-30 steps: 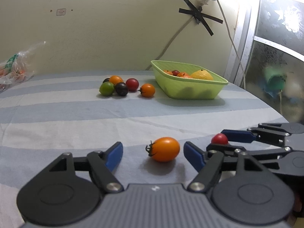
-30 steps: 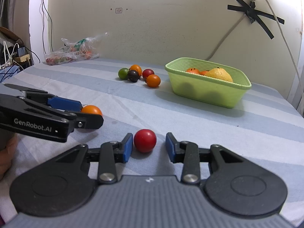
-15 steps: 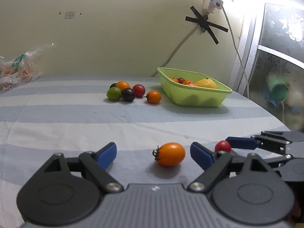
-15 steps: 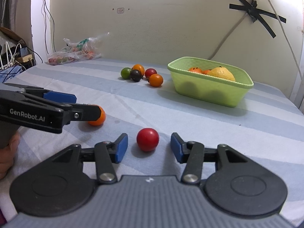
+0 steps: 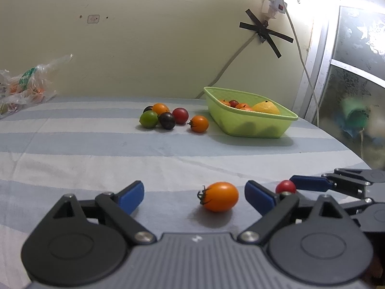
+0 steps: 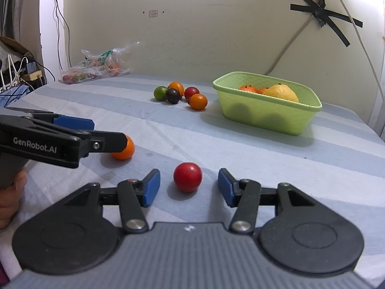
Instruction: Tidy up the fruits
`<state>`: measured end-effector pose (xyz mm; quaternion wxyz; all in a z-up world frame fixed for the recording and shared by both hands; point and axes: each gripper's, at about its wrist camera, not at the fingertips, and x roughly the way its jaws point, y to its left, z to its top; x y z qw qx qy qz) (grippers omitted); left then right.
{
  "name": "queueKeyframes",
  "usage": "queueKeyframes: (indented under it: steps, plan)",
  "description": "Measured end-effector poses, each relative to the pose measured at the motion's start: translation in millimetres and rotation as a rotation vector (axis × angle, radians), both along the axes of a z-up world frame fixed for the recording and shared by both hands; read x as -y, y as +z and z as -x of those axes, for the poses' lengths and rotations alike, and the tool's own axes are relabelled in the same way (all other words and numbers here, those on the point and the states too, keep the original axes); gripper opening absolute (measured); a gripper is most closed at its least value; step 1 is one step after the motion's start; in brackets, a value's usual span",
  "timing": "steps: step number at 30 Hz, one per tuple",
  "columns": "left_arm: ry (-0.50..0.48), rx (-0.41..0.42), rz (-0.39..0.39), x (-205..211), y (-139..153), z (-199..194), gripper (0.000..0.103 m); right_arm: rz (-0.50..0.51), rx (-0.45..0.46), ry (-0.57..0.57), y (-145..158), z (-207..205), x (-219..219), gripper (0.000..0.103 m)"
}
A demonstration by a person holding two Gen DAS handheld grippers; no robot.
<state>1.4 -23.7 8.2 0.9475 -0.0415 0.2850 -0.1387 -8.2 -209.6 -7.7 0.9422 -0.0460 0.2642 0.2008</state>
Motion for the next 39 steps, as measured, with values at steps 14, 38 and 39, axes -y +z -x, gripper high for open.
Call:
queueKeyframes:
  steps: [14, 38, 39]
  plan:
    - [0.047, 0.023, -0.018, 0.9, 0.4, 4.5, 0.095, -0.001, 0.000, 0.001, -0.4, 0.1, 0.6, 0.056]
    - [-0.173, -0.020, -0.022, 13.8, 4.8, -12.8, 0.076, 0.011, -0.003, 0.032, -0.5, 2.6, -2.2, 0.056]
    - [-0.171, -0.030, -0.036, 15.9, 3.5, -13.8, 0.076, 0.011, -0.003, 0.034, -0.4, 2.3, -1.9, 0.055]
